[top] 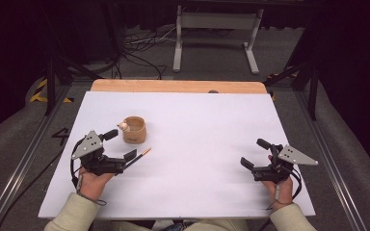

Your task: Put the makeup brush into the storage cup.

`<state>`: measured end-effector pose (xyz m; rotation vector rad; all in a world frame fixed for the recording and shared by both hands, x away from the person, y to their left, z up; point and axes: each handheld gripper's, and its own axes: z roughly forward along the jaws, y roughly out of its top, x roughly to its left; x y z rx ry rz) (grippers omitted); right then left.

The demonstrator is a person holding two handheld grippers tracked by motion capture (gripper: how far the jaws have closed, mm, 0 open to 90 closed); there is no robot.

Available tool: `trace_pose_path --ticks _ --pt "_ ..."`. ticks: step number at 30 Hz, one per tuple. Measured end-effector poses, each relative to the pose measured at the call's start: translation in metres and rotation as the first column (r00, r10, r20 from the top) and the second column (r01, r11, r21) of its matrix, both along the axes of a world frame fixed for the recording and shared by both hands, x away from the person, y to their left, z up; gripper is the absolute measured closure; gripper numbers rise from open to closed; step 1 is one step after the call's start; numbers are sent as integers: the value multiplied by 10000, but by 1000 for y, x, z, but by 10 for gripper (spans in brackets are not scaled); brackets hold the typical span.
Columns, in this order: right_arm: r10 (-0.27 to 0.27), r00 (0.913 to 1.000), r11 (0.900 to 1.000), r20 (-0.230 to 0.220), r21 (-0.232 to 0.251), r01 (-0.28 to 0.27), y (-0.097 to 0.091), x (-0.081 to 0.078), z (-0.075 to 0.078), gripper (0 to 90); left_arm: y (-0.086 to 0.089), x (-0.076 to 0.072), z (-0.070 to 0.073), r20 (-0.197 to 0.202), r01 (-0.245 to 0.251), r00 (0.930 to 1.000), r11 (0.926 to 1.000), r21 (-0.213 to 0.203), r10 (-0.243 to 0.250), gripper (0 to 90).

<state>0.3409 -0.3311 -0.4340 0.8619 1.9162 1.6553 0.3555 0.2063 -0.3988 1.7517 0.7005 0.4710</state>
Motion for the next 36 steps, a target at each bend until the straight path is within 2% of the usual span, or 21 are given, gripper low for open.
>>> trace_pose_path --ticks 1,2,6,8,10,13,18,23,26,28,29,32,36 --pt "-75 9996 9999 -267 -74 73 0 1 -1 0 1 1 4 -189 13 9998 10000 70 -11 23" --pt "-75 9996 9999 -267 -74 73 0 1 -1 0 1 1 4 -189 13 9998 10000 70 -11 24" --pt "-122 9993 9997 -364 -235 113 -1 1 -1 0 2 5 11 -746 10 9972 9992 392 19 25" --pt "-107 9994 9994 -333 -330 96 0 1 -1 0 2 6 15 -889 19 9960 9970 770 50 25" --pt "-98 9993 9991 -367 -409 83 0 1 -1 12 1 7 18 -1088 106 9941 9950 989 2 27" --pt "6 9973 9997 -736 -247 -24 -1 1 -1 33 0 8 23 -1209 300 9925 9923 1199 -154 32" --pt "-48 9971 9991 -764 -421 15 0 1 -1 35 -1 12 30 -1631 535 9863 9831 1749 -246 35" --pt "-71 9962 9991 -864 -420 34 1 1 -1 37 -7 15 36 -2145 633 9767 9608 2699 -41 36" --pt "1 9946 9999 -1037 -138 -15 -2 2 -1 42 -12 16 37 -2483 799 9687 9459 3145 7 41" --pt "-29 9935 10000 -1135 47 34 -3 2 -1 46 -17 18 38 -2604 916 9655 9271 3634 67 45" --pt "-38 9930 9999 -1179 100 50 -4 2 -1 47 -20 19 39 -2766 1054 9610 9165 3858 59 50" --pt "-28 9930 10000 -1180 25 31 -3 2 -1 50 -25 23 43 -3004 1288 9538 8942 4288 67 55" --pt "-16 9916 9998 -1296 -190 -8 0 1 -2 55 -29 27 46 -3358 1510 9418 8752 4595 138 58"
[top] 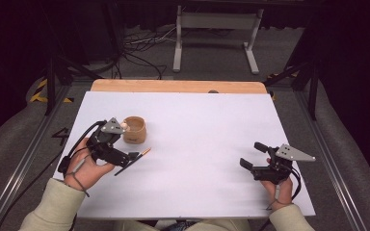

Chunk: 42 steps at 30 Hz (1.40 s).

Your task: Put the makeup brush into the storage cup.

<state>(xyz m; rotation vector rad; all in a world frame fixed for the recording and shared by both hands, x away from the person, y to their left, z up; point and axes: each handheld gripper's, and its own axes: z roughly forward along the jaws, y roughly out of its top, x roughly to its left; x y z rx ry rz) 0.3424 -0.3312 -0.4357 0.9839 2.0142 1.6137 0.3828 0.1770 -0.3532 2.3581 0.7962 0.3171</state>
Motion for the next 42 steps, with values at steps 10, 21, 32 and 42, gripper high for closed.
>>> trace_pose_path --ticks 10,21,32,42 --pt "-42 10000 9985 -8 -548 41 7 -2 -1 32 -10 12 -2 -890 217 9959 9950 980 -129 75" --pt "-63 10000 9994 -59 -338 61 5 -3 0 11 -18 20 -4 -1597 291 9872 9835 1783 -2 118" --pt "-58 9999 9991 -108 -432 53 6 -3 -1 21 -26 32 -17 -2088 579 9779 9753 2130 -125 191" --pt "-13 9999 9988 -130 -494 7 7 -3 -1 35 -31 40 -36 -2584 555 9660 9731 2235 43 322"
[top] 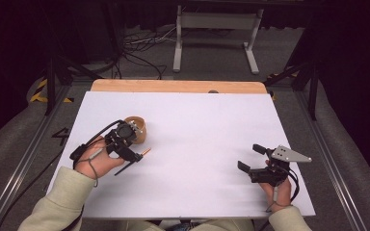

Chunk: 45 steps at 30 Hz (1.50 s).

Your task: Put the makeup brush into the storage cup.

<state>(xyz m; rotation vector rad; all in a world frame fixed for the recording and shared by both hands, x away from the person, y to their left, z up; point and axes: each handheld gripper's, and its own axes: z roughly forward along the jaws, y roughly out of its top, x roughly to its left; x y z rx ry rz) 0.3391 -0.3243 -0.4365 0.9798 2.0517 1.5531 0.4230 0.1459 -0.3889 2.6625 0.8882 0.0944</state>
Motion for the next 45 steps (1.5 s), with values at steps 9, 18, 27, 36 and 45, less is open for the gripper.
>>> trace_pose_path --ticks 9,18,27,36,45 --pt "48 10000 10000 -5 10 -48 0 0 0 55 -5 7 -14 -326 -47 9995 9993 365 59 403" --pt "160 9999 9999 39 -16 -160 1 0 0 70 -8 11 -27 -629 -121 9979 9978 658 162 502" --pt "203 9998 9998 33 -3 -203 1 0 0 77 -13 11 -33 -674 26 9977 9937 1121 50 646" --pt "234 9997 9997 -19 8 -234 1 0 0 82 -16 9 -36 -514 135 9987 9913 1306 -69 795" --pt "229 9997 9997 -28 -32 -229 2 0 0 86 -20 7 -36 -469 71 9989 9876 1567 2 823"
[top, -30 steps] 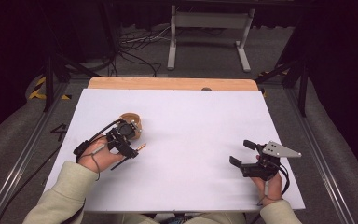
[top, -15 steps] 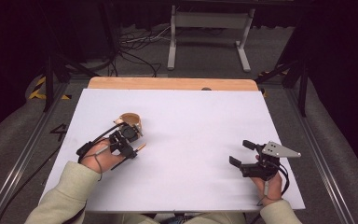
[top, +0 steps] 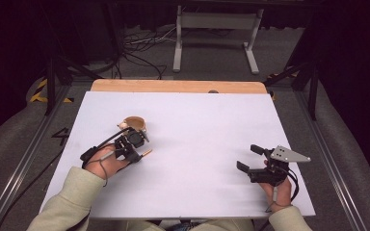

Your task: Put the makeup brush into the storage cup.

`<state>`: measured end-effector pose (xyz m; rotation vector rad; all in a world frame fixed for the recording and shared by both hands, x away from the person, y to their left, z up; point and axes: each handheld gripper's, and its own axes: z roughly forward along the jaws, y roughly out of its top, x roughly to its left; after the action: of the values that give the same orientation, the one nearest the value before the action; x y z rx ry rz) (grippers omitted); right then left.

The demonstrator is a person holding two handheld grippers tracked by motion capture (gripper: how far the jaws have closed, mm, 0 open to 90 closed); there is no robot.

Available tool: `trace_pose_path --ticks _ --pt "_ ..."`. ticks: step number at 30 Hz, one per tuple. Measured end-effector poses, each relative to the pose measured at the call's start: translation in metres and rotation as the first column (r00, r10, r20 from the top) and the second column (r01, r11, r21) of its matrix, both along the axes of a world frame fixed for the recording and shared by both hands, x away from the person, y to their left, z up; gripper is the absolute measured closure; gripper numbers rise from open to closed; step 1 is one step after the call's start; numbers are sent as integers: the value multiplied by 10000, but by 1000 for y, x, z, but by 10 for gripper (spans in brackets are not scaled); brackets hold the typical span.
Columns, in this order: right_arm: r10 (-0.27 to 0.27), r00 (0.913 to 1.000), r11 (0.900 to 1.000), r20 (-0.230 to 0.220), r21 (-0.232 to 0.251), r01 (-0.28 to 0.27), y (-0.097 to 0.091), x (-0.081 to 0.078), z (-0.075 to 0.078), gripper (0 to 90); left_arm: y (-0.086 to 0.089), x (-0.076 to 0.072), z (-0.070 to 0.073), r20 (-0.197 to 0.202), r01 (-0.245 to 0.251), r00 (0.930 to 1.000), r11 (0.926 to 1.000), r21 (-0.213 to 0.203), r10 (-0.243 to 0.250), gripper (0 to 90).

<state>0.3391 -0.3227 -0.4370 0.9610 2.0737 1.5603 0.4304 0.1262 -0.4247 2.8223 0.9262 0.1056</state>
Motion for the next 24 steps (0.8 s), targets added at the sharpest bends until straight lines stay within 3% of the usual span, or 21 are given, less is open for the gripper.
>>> trace_pose_path --ticks 6,18,24 --pt "1 10000 10000 -10 -8 -1 0 0 0 89 -1 -2 3 40 118 9999 9999 65 -118 826" --pt "-6 10000 10000 -25 -14 6 0 0 0 90 1 -10 26 428 304 9987 9986 -423 -285 828" --pt "-6 10000 10000 -34 -14 6 0 0 0 90 6 -12 39 694 304 9973 9943 -1018 -234 828"
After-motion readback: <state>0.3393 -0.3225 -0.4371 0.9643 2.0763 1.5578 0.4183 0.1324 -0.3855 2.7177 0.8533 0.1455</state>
